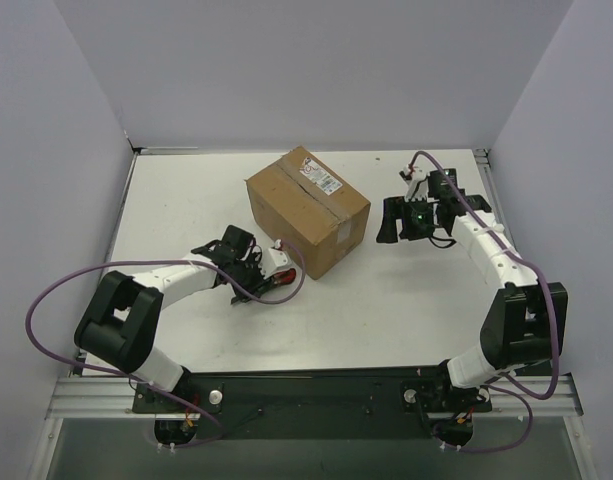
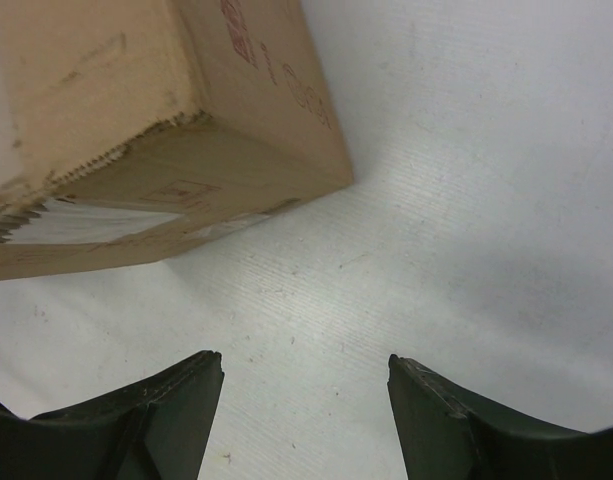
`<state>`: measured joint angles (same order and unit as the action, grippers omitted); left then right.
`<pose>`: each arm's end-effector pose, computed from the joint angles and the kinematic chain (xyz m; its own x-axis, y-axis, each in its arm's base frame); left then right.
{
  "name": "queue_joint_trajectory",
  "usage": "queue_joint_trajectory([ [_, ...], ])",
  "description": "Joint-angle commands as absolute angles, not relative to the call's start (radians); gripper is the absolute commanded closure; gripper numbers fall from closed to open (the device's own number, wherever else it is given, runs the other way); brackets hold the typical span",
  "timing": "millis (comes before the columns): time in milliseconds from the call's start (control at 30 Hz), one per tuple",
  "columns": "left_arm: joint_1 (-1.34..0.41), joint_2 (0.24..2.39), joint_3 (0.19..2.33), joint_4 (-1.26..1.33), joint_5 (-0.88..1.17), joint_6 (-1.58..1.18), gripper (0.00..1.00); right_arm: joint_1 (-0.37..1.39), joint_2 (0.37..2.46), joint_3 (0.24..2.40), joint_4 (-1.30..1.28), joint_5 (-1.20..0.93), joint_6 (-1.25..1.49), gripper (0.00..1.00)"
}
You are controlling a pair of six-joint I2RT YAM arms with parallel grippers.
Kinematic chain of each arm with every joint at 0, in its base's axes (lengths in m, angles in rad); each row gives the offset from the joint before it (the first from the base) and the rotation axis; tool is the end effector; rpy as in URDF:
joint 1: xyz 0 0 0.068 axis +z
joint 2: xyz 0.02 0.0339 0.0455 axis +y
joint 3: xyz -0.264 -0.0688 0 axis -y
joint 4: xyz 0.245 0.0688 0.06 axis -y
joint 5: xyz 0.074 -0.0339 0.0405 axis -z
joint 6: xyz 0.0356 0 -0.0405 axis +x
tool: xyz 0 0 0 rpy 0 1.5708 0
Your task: Unpack the express box
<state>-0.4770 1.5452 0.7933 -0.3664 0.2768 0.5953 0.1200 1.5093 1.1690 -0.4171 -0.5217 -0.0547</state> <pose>0.2447 -0.1374 0.1565 -0.3544 0.7903 -0.4998 0.9016 0.4306 0.0417 0.3264 0.0572 0.2797 -0.6557 -0.1268 -0.7443 -0.4999 0.8117 0.3021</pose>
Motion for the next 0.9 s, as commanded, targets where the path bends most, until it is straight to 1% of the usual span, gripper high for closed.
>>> queue_joint_trajectory([
  [0,-0.483,1.523,0.747,-0.468,0.299,0.611,0.9,0.158,1.477,1.265,-0.454,-0.601,-0.098,0.32],
  [67,-0.483,1.443,0.742,-0.468,0.314,0.614,0.92,0.19,1.462,1.287,-0.477,-0.607,-0.127,0.32],
  [100,-0.483,1.409,0.742,-0.468,0.321,0.62,0.97,0.219,1.457,1.311,-0.501,-0.633,-0.159,0.32],
  [167,-0.486,1.312,0.75,-0.466,0.334,0.624,1.0,0.248,1.453,1.339,-0.525,-0.673,-0.176,0.32],
  [300,-0.494,1.188,0.804,-0.424,0.35,0.588,1.0,0.264,1.495,1.426,-0.528,-0.811,-0.014,0.32],
  [333,-0.498,1.163,0.795,-0.387,0.347,0.58,1.0,0.268,1.52,1.463,-0.525,-0.886,0.0,0.31],
  [367,-0.505,1.117,0.784,-0.292,0.333,0.568,1.0,0.273,1.532,1.477,-0.522,-0.914,0.0,0.31],
  [433,-0.524,1.074,0.756,-0.197,0.289,0.537,1.0,0.297,1.558,1.514,-0.512,-0.951,0.029,0.31],
  [467,-0.532,1.069,0.753,-0.114,0.273,0.528,1.0,0.307,1.566,1.525,-0.506,-0.954,0.032,0.31],
  [567,-0.567,1.083,0.778,-0.031,0.235,0.506,1.0,0.333,1.595,1.551,-0.47,-0.983,0.075,0.3],
  [633,-0.581,1.107,0.802,-0.014,0.216,0.476,1.0,0.344,1.615,1.56,-0.439,-1.009,0.127,0.3],
  [733,-0.609,1.124,0.834,0.052,0.195,0.434,1.0,0.357,1.644,1.581,-0.411,-1.02,0.155,0.3],
  [867,-0.638,1.127,0.856,0.077,0.181,0.404,1.0,0.376,1.675,1.594,-0.393,-1.034,0.181,0.3],
])
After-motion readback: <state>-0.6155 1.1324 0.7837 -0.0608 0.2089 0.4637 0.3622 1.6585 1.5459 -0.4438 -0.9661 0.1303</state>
